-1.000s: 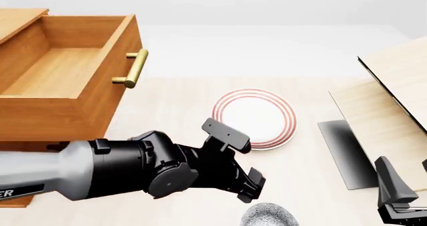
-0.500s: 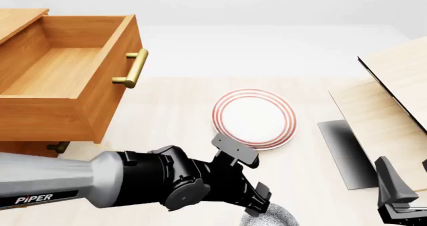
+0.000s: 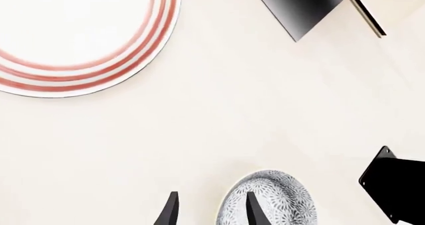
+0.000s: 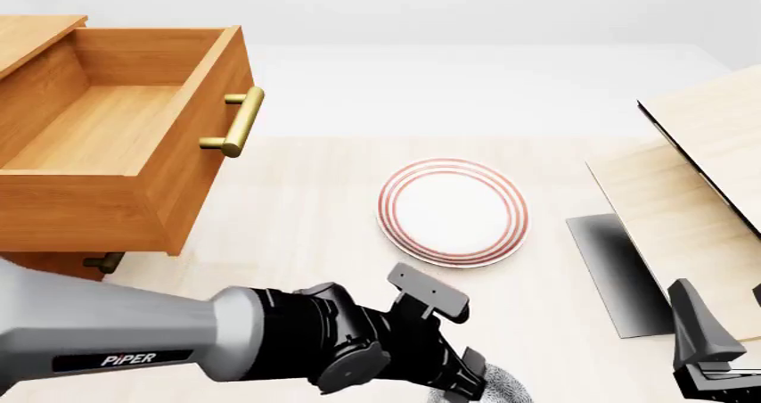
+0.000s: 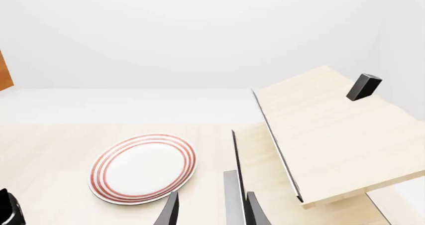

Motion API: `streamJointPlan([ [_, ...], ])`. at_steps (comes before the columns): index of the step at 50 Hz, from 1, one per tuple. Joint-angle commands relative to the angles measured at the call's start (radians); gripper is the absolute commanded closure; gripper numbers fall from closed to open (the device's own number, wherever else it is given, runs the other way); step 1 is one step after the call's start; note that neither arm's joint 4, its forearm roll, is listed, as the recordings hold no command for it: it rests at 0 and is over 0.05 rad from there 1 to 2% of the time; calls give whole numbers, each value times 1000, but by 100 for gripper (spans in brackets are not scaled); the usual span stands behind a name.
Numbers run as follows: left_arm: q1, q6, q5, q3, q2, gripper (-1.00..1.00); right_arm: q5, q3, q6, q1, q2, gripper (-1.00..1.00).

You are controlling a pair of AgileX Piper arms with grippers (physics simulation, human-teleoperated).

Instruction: Open the top drawer of the cabinet and put the bowl in it.

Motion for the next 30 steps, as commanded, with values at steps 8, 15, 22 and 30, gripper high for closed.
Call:
streamJointPlan([
  [8,-24,-30,-22,-9,59,-100,0,0,0,0,-1,-100],
  [15,-28,-35,-29,-6,62,-100,0,0,0,0,-1,-100],
  [22,-30,-40,-40,-3,73,-100,0,0,0,0,-1,-100],
  [30,-36,-50,-50,-4,88,-100,0,0,0,0,-1,-100],
])
